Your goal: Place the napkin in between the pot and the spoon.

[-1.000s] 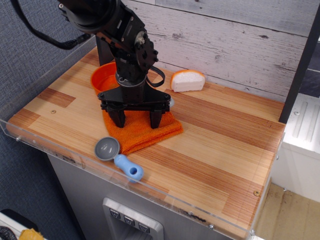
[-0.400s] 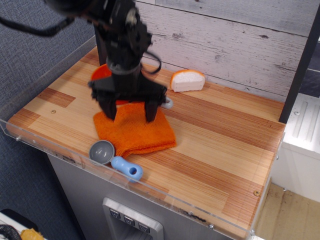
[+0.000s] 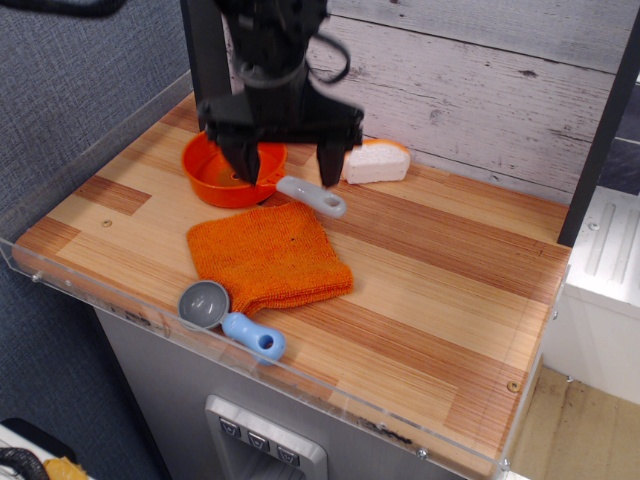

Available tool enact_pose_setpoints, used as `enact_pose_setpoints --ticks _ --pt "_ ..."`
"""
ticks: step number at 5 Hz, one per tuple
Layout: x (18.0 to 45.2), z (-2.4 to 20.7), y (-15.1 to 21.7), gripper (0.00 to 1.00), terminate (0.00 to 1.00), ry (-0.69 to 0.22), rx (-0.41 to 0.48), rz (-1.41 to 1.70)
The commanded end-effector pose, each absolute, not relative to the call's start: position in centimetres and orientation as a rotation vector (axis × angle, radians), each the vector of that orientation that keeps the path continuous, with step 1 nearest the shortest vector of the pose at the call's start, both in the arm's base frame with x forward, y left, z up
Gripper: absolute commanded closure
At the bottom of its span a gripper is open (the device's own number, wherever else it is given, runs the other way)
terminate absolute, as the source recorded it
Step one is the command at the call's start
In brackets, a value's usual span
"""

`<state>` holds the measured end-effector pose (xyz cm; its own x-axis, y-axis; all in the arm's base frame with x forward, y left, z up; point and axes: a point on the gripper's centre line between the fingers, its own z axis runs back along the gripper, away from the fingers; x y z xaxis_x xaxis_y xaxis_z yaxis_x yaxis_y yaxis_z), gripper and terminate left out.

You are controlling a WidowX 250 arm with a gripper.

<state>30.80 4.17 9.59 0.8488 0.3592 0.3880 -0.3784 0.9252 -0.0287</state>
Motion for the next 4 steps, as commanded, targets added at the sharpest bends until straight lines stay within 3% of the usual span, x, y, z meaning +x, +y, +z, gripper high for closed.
enact_pose_setpoints --ticks 1,2,4 --pt "31.7 18.7 2.5 0.0 0.0 -0.669 -0.006 0.35" --pt "31.1 21.3 2.6 0.0 0.0 -0.742 -0.026 0.346" --pt "31.1 21.3 2.6 0.0 0.0 -0.742 -0.026 0.346"
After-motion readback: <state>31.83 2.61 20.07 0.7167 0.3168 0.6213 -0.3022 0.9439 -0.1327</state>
